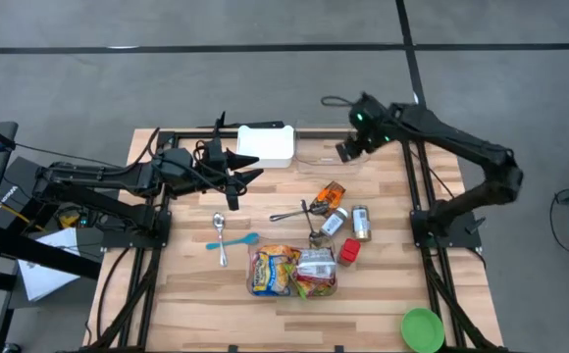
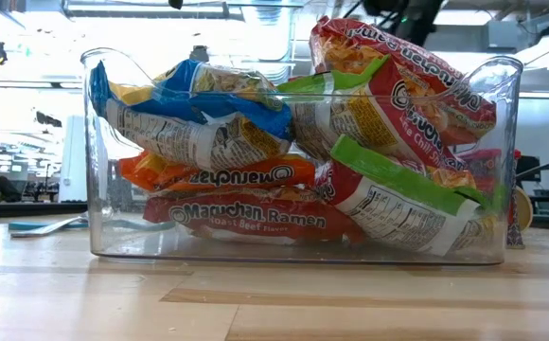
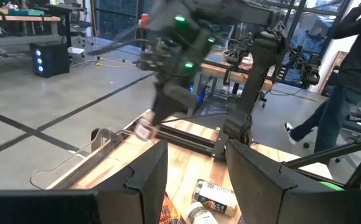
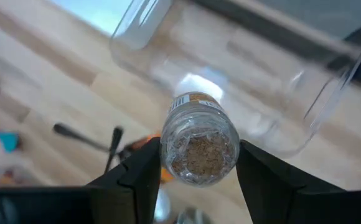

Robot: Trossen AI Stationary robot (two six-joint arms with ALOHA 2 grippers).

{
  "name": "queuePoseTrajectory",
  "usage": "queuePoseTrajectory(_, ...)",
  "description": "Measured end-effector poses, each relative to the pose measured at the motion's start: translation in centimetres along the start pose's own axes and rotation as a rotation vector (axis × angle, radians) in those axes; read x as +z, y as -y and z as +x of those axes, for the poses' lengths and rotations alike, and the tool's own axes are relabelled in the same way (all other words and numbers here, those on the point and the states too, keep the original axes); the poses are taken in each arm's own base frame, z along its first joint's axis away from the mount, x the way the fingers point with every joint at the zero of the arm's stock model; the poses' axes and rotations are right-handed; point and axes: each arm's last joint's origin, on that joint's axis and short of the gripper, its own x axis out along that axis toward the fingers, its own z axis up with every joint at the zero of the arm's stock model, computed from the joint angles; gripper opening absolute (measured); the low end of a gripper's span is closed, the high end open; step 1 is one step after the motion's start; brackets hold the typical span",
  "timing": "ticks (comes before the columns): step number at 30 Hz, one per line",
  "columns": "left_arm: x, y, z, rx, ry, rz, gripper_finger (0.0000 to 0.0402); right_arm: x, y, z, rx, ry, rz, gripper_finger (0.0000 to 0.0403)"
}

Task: Pick & Place Food Item
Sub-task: Put the brown seasoning into the top transparent bin

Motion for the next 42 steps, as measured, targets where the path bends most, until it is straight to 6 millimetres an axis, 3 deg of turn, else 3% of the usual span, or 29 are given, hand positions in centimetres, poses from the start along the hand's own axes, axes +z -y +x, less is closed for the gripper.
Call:
queuePoseTrajectory(7,0.0,0.0,0.0,-0.001,-0.001,0.000,0.0159,4.2,2.1,3.7,-0.100,-0.104,-0.008,0.0178)
queuePoseTrajectory(13,0.0,0.0,0.0,-0.001,-0.001,0.005,0.0159,5.6,5.1,6.6,-0.137,-0.170,0.035,0.0179)
queuePoseTrajectory(21,0.0,0.0,0.0,0.000,-0.001,0.011,0.0159,6.6,7.2,9.9,-0.137,-0.234,0.058,0.0179)
queuePoseTrajectory(28,0.0,0.0,0.0,0.000,-0.002,0.011,0.0159,6.6,6.8,13.0,-0.114,-0.298,0.022,0.0179)
queuePoseTrajectory(42,0.0,0.0,0.0,0.000,-0.001,0.000,0.0159,6.5,5.3,15.4,-0.105,-0.307,-0.020,0.0180)
